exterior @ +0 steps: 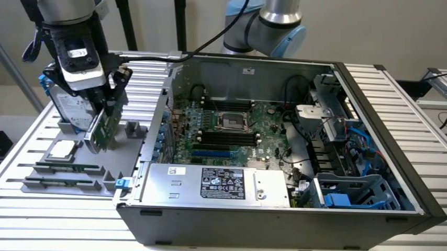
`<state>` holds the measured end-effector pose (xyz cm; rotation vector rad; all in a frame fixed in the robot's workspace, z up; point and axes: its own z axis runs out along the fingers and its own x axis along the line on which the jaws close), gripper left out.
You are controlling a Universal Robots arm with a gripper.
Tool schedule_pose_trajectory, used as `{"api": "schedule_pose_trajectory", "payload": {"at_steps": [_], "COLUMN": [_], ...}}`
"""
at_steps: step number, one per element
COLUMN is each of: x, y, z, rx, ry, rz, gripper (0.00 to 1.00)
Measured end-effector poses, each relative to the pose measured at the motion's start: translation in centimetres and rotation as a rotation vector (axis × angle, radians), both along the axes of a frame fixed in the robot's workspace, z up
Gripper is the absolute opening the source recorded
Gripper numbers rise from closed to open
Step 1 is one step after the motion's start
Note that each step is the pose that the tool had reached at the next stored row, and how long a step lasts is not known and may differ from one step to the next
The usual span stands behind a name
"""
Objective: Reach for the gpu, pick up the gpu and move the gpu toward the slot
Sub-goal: 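Pick up the gpu and move the gpu toward the slot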
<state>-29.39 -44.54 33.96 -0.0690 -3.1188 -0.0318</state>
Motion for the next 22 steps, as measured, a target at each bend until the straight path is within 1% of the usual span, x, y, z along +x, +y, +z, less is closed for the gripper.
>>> {"api": "schedule_pose_trajectory", "payload": {"at_steps": [4, 8, 19, 20, 22], "x": [0.5, 1.4, 6.3, 6.8, 7.7], "y": [-0.03, -0.12, -0.7, -0.72, -0.76], "z": [1.81, 3.63, 8.65, 9.06, 9.39], "rx": [0.0, 0.0, 0.0015, 0.002, 0.0042], "ry": [0.0007, 0.0017, 0.0088, 0.0094, 0.0098], "rz": [0.0, 0.0, 0.0, 0.0, 0.0], "gripper": [0.27, 0.27, 0.27, 0.27, 0.27]}}
